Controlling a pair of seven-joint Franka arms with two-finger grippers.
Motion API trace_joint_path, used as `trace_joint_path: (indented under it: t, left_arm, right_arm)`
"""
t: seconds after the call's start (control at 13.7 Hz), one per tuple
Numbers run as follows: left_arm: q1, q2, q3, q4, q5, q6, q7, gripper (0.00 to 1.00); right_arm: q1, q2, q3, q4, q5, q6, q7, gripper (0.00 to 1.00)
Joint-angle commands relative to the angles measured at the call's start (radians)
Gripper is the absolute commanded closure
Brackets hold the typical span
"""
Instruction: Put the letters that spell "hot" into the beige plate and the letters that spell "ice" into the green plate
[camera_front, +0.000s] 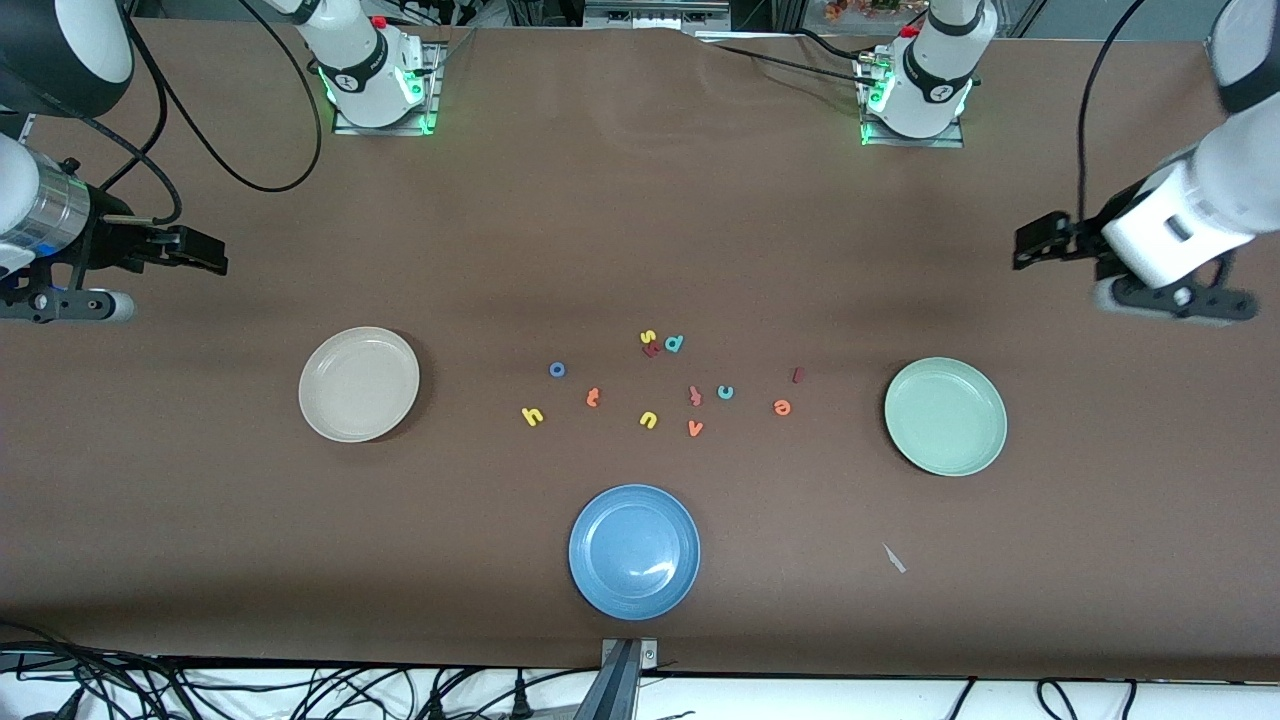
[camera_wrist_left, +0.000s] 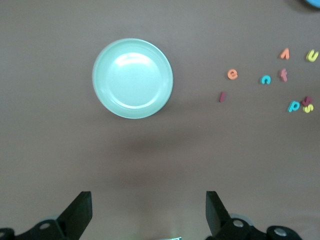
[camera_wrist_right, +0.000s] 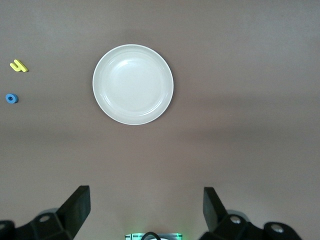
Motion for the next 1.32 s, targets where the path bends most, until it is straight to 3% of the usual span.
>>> trace_joint_path:
  t: [0.0, 0.15, 0.59, 0.88, 1.24]
  left_arm:
    - [-0.055, 0.094, 0.003, 0.053, -0.014, 0.023, 0.009, 0.00]
    - [-0.114, 0.171, 0.003, 0.054, -0.015, 0.116, 0.002, 0.00]
    - [-0.237, 0.376, 0.003, 0.035, -0.009, 0.343, 0.002, 0.00]
    - [-0.242, 0.447, 0.003, 0.005, -0.014, 0.397, 0.002, 0.00]
    - [-0.306, 0.455, 0.004, -0.154, -0.001, 0.616, -0.067, 0.00]
  right_arm:
    - [0.002, -0.007, 0.000, -0.002, 0.002, 0.004, 0.010, 0.00]
    - [0.014, -0.005, 0.003, -0.017, 0.003, 0.033, 0.017, 0.00]
    - [0.171, 0.064, 0.003, -0.045, 0.005, 0.137, 0.287, 0.00]
    - [0.232, 0.153, 0.003, -0.043, 0.098, 0.249, 0.434, 0.00]
    - [0.344, 0.295, 0.003, -0.043, 0.100, 0.418, 0.606, 0.00]
